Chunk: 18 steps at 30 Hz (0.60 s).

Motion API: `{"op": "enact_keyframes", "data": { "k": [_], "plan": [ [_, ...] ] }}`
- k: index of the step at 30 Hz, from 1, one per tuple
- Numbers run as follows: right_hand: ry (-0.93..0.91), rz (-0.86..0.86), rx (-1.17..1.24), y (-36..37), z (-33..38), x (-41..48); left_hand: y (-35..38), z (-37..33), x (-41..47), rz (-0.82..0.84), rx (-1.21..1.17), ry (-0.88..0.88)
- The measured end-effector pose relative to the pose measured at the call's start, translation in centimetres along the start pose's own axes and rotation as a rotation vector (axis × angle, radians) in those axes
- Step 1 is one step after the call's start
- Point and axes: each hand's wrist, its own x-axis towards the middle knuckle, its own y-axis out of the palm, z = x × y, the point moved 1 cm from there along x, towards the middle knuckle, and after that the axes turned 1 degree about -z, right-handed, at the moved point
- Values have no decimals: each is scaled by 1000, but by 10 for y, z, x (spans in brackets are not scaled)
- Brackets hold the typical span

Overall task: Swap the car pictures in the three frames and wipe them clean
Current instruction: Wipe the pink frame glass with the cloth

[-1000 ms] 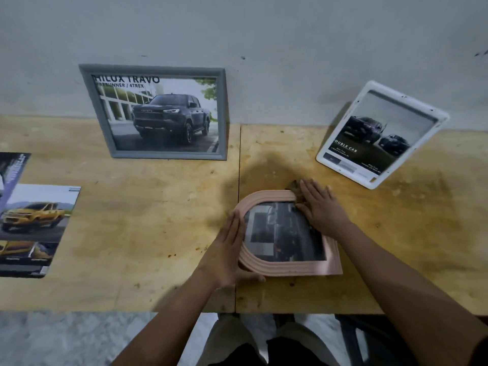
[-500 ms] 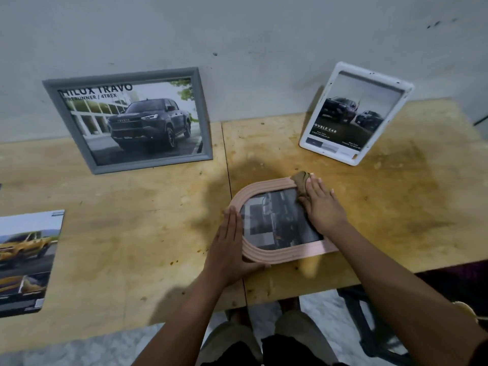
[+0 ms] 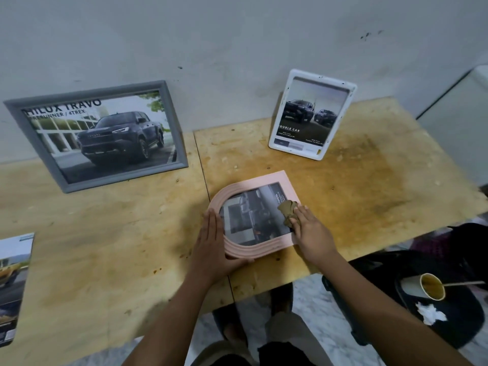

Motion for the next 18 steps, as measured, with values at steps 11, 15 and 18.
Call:
{"op": "enact_keyframes", "data": {
  "k": [11, 15, 18],
  "plan": [
    [32, -60, 17, 2, -14, -23, 9, -21, -5, -48, -68, -81],
    [106, 29, -31, -7, -24, 6, 21, -52, -7, -54, -124, -178],
    [136, 72, -32, -9, -24, 12, 20, -45, -7, -67, -135, -132]
  ]
}}
